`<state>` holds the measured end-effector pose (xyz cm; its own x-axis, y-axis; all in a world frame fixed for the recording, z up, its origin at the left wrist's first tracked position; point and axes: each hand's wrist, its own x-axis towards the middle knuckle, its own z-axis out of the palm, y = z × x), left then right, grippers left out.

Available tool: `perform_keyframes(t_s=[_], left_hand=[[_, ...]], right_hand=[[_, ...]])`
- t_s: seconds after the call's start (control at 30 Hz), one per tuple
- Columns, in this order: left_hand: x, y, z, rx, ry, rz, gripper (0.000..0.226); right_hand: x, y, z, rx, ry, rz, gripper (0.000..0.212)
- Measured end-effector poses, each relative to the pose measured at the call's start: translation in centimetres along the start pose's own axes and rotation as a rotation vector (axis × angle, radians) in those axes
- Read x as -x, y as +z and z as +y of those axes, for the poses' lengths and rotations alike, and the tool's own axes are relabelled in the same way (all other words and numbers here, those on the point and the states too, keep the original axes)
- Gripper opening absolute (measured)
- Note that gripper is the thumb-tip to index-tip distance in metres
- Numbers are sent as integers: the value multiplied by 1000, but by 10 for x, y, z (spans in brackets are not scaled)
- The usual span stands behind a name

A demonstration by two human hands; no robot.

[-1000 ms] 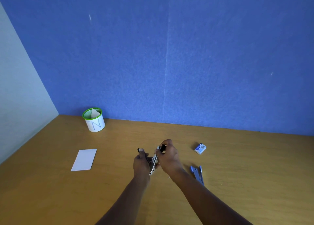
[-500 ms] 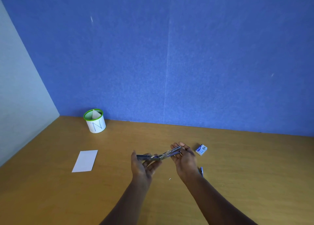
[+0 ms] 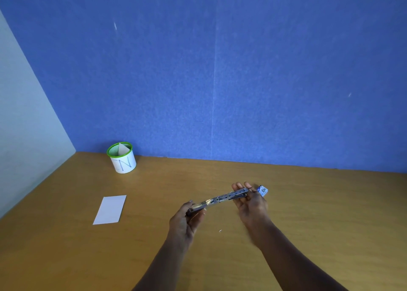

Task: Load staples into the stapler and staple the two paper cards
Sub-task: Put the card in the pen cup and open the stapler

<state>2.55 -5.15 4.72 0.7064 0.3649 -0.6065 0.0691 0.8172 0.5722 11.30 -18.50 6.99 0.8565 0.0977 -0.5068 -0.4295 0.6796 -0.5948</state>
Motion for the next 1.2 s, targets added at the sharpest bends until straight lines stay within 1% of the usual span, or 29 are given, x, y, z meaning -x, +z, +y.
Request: perform_keyframes(t_s=[0.07,0.17,0.23,0.37,0.43,0.53,0.6,0.7,0.8,0.87,1.0,1.2], left_hand=[[-1,0,-1,-112,-27,6,18],[1,1,-5,-384,-45,-21,19],[4,2,-8,-513,-78,-95,22],[10,5,-11,-683,-168,-280,40],[12,7,-11,-731,-173,-318,41],[12,7,-11,-712,-150,-327,36],[9,4,-11,-663,-137,-303,33],[5,2,-10,-558,-117,-245,32],[3,6,-6,-469,-101,-237,34],[3,8,-3,-449,-80,-240,34],[4,11,0,-459,-32,-239,33],[3,13,0,-480,-17,-235,33]], right_hand=[[-1,0,-2,36,11,-20,21],[-1,1,-4,127,16,-48,20],[0,2,-3,172,22,-70,20],[1,3,-1,231,50,-119,23],[2,3,2,266,80,-145,23],[4,7,6,445,81,-168,24],[6,12,8,606,8,-179,22],[8,15,15,838,-207,-215,15],[9,16,21,1134,-458,-276,22],[12,15,23,1253,-566,-327,22],[12,16,24,1368,-662,-354,24],[14,21,19,1443,-698,-357,27]])
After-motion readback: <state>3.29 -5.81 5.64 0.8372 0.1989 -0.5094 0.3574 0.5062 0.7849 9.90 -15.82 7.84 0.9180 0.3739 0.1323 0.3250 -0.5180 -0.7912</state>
